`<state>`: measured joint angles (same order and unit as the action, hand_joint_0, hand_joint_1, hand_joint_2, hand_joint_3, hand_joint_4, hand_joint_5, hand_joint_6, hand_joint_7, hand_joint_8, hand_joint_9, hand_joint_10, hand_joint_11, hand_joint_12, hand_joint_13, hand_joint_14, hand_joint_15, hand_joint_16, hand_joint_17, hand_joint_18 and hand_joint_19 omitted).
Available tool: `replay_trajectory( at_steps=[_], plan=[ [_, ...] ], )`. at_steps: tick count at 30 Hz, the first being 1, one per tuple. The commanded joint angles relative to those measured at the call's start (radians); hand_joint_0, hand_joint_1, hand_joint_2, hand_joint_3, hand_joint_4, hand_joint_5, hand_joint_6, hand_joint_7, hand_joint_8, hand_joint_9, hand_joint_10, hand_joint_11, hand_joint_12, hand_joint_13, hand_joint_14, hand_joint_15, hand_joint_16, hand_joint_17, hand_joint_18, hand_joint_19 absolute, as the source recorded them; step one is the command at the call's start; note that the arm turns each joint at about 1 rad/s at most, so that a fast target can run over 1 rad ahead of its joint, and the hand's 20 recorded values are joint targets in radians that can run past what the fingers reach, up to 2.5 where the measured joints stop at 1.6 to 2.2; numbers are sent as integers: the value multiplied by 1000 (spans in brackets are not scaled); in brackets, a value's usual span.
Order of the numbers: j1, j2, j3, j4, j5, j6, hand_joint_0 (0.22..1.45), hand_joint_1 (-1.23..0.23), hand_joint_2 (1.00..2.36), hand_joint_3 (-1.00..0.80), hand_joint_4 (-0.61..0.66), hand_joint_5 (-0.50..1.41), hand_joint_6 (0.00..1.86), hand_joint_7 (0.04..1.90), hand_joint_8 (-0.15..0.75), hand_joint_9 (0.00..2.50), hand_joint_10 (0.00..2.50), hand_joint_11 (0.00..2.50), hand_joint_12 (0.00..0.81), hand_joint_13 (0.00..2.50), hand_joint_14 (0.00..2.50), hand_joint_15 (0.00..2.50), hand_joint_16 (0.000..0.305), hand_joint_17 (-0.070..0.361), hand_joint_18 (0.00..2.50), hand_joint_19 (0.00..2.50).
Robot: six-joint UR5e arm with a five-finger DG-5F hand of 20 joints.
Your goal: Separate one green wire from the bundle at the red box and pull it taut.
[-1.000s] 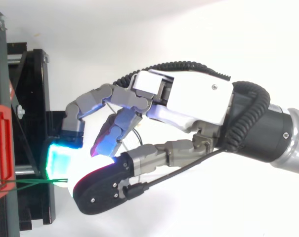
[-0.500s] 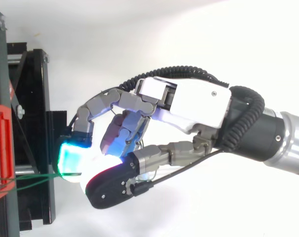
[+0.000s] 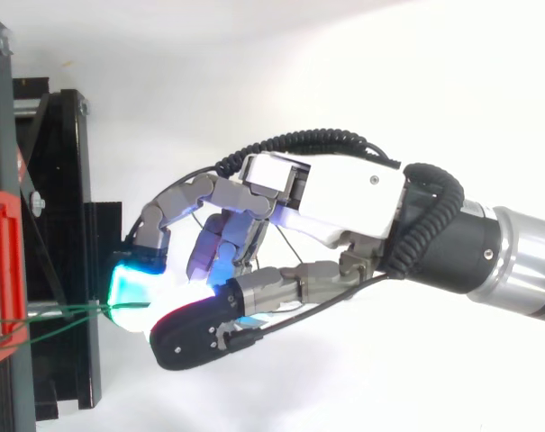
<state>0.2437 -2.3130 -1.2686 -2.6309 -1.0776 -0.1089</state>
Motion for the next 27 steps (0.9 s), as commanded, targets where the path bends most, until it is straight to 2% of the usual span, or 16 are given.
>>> replay_trajectory(
  at_steps=[1,7,12,17,19,21,23,27],
  plan=[
    [2,0,3,3,-12,-2,610,-600,1019,-277,90,-188,880,875,239,1359,349,1572,286,1448,13,1322,53,120,757,742],
    [3,1,29,-6,-27,-5,614,-658,1023,-205,88,-192,892,885,231,1308,485,1530,296,1422,16,1303,54,121,755,733],
    [3,6,61,-77,-73,0,632,-706,1022,-207,63,-194,899,872,231,1286,505,1533,303,1387,16,1296,54,122,750,725],
    [-1,9,104,-193,-87,3,689,-760,1015,-329,13,-205,912,782,238,1228,583,1500,294,1365,18,1277,53,119,745,707],
    [-1,9,117,-224,-88,6,710,-778,1008,-406,2,-205,912,779,234,1209,757,1451,297,1378,20,1276,53,119,755,688],
    [-1,9,124,-258,-96,11,721,-785,1006,-444,4,-205,914,769,239,1208,815,1439,292,1382,20,1278,52,118,758,689],
    [0,9,124,-270,-97,11,728,-780,1001,-482,17,-203,915,765,243,1217,815,1441,295,1387,19,1285,52,118,759,687],
    [0,9,124,-276,-97,11,641,-718,1000,-500,80,-182,910,834,243,1284,698,1492,306,1396,20,1287,52,116,760,714]
  ],
)
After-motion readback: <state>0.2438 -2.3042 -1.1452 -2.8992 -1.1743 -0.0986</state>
